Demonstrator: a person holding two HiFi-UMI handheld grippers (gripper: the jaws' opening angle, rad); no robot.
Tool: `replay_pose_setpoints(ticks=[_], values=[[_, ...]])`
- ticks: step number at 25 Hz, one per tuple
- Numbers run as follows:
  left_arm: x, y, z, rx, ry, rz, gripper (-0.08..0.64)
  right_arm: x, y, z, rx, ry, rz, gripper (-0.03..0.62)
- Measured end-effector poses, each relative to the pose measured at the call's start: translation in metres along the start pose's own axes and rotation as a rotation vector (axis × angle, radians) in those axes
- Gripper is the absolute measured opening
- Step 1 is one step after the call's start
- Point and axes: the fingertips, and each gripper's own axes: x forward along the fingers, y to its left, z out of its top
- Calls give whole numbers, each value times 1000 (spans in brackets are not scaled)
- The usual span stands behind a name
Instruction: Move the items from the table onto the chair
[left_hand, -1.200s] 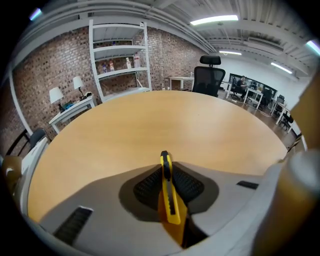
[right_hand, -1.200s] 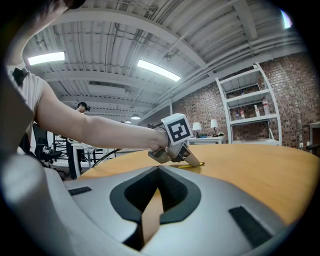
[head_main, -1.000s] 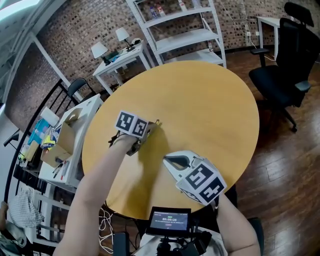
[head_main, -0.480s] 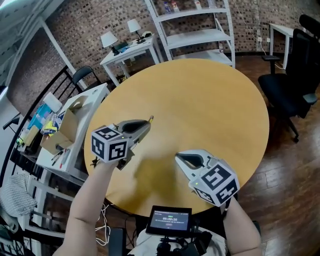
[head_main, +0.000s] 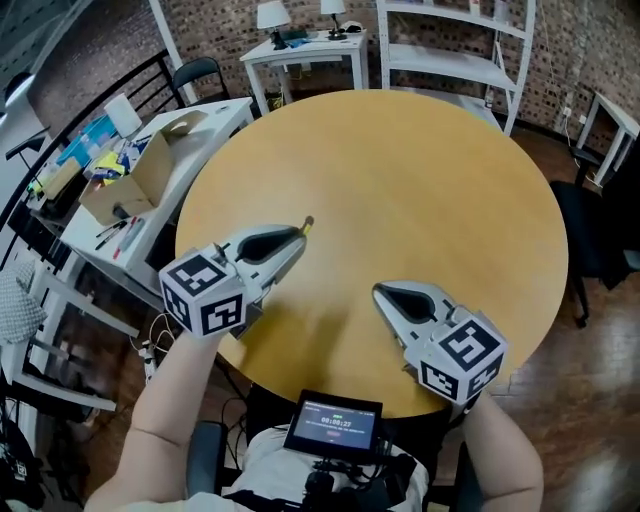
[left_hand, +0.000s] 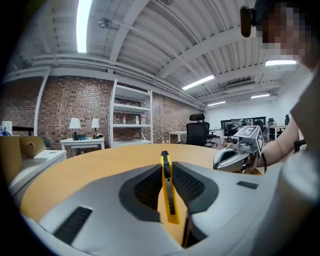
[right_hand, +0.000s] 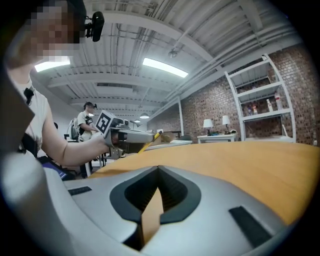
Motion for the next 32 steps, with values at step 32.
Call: replay_pose_setpoints(ticks=[32], values=[[-310,198,-90,-107,-5,734,69,190,201,13,-70,39,497,8]])
